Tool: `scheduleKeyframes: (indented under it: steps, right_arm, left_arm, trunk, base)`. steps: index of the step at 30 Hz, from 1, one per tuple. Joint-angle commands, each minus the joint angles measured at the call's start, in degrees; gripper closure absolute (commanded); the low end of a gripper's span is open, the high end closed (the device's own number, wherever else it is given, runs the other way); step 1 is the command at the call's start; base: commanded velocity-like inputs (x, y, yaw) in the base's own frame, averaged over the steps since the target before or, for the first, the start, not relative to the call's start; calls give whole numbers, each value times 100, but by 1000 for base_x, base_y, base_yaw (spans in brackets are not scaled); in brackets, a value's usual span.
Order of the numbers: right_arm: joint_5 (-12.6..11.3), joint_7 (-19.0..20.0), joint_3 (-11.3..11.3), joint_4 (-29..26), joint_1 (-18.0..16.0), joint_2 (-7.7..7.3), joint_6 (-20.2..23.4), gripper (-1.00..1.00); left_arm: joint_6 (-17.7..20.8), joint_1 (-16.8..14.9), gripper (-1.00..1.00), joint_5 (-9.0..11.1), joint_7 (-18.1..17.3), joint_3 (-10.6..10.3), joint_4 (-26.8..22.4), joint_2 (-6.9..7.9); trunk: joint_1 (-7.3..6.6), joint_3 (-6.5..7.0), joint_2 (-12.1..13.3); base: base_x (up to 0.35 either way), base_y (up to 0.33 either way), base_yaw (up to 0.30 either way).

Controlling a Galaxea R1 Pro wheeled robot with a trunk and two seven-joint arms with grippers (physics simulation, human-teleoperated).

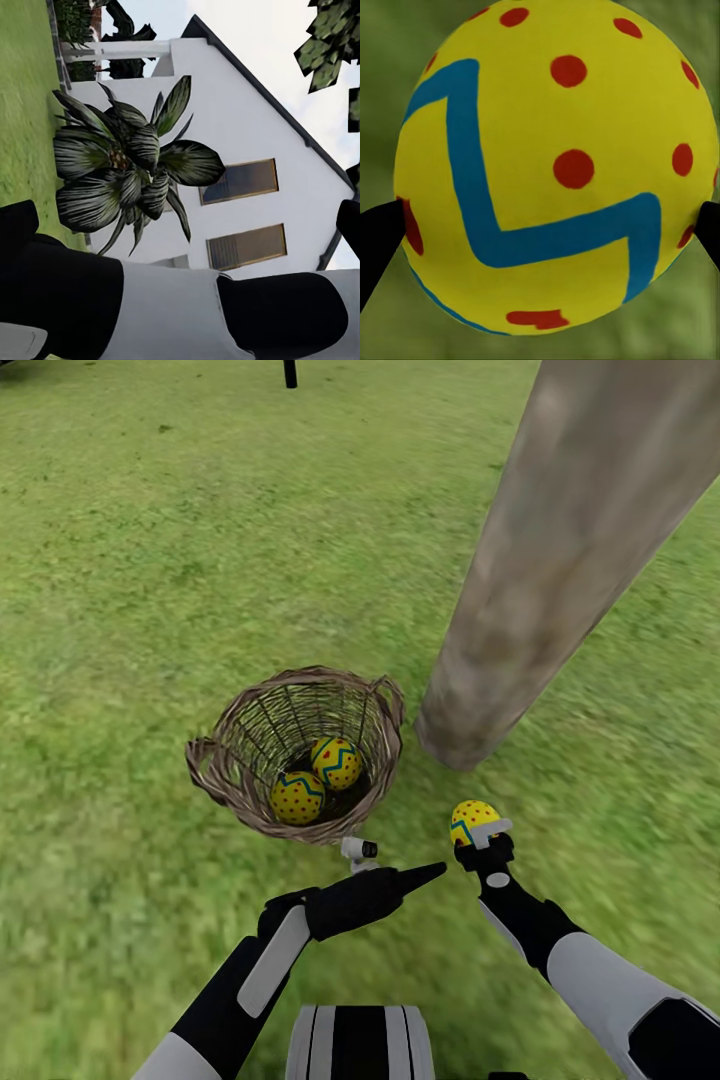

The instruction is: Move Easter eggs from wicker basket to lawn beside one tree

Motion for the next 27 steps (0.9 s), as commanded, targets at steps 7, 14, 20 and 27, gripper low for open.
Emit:
scheduleKeyframes:
  steps: [7,14,20,27]
  right_arm:
    - [-147,443,59,355,3,-8,-10,100]
    - [-136,455,67,354,3,-8,-24,100]
    - [-143,464,59,351,4,-8,18,-100]
    - [-147,464,59,351,4,-8,21,-100]
  left_arm:
    - [44,-3,-100,43,2,-6,4,0]
    - [44,-3,-100,43,2,-6,12,5]
    - [35,2,-100,49,2,-6,13,9]
    - [35,4,-100,56,2,-6,13,9]
  trunk:
    - [2,-4,0]
    - [2,-4,0]
    - [2,-4,0]
    - [2,-4,0]
  base:
    - [0,0,0]
    - [0,0,0]
    - [0,0,0]
    - [0,0,0]
